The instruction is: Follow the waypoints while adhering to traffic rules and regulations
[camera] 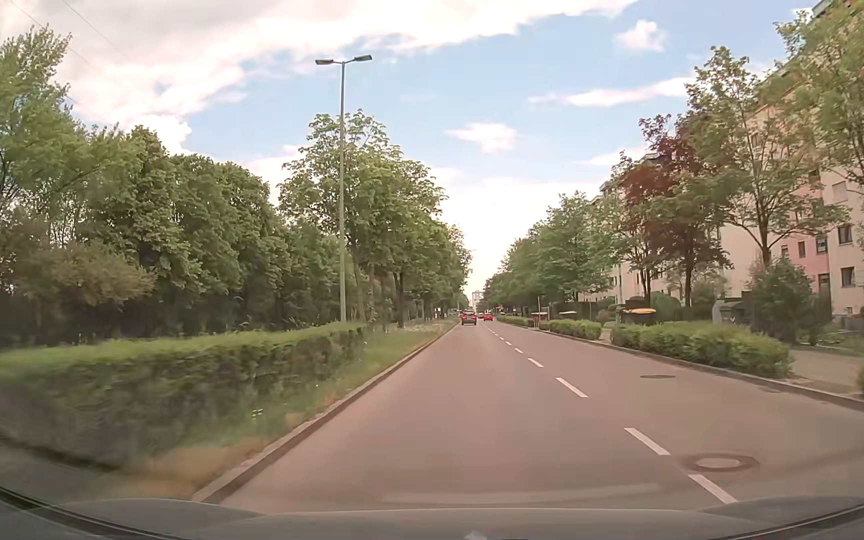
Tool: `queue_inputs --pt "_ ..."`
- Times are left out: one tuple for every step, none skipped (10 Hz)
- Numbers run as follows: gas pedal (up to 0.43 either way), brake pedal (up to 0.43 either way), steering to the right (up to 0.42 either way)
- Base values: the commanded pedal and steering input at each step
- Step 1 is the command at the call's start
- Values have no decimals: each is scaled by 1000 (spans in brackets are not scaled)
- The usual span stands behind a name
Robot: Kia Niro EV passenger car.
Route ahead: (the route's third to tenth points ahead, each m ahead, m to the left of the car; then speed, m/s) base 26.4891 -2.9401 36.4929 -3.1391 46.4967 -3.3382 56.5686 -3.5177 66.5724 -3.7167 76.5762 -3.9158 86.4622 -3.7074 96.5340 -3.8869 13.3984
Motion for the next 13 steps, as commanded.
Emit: queue_inputs --pt "0 49 1" --pt "0 104 1" --pt "0 116 2" --pt "0 128 1" --pt "0 128 1" --pt "0 116 1" --pt "0 98 1" --pt "0 98 1" --pt "0 98 -2" --pt "0 91 -5" --pt "0 91 -3" --pt "0 79 -2" --pt "0 43 -2"
